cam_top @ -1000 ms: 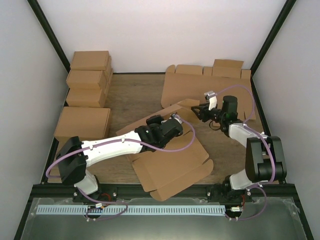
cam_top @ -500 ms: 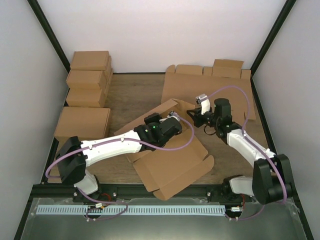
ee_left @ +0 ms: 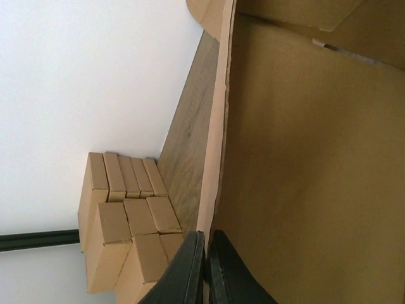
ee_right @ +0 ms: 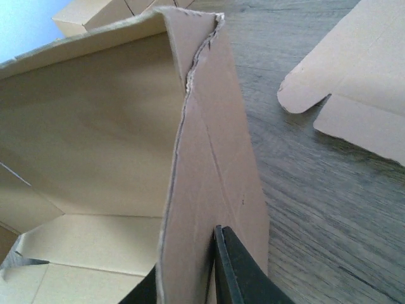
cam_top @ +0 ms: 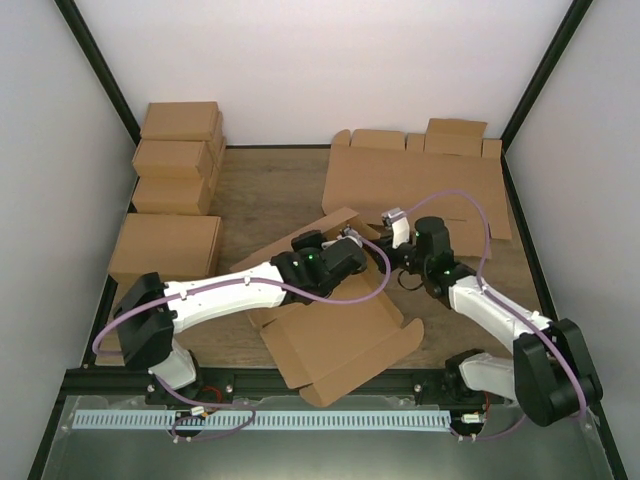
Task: Fold the paper box
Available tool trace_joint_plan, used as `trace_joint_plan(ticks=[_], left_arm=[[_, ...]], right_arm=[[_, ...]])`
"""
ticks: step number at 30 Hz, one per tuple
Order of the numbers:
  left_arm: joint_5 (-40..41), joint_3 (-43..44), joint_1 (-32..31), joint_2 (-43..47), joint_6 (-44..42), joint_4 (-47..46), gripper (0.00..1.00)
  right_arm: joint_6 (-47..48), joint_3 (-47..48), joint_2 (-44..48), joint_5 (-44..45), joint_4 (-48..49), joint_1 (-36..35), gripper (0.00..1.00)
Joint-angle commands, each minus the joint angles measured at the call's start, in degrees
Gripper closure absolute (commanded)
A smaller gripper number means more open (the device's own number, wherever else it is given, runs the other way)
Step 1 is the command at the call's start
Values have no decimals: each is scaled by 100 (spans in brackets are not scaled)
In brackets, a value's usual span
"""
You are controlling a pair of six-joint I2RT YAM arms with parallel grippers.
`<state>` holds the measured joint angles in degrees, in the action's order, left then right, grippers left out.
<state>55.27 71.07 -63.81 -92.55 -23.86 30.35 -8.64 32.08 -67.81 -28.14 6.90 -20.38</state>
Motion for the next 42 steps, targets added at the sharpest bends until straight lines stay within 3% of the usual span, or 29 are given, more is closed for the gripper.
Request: trace_joint_plan(ticks=[1, 16, 29, 34, 42], left_arm=[[85, -22, -87, -74, 139, -157, 96], [-825, 41, 345, 178, 485, -7, 96], [-1307, 92, 842, 311, 644, 197, 96], [-1500, 27, 723, 429, 543, 169, 96], [-495, -41, 90, 332, 265, -39, 96]], right_arm=[[-481, 388, -109, 337, 88, -336, 89], [-1125, 1738, -689, 535, -760, -436, 89], [-1654, 2565, -1080, 1694, -1389, -1013, 89], [-1925, 2127, -924, 2281, -1252, -1284, 89], [-2729, 537, -256, 3203, -405, -1433, 88]])
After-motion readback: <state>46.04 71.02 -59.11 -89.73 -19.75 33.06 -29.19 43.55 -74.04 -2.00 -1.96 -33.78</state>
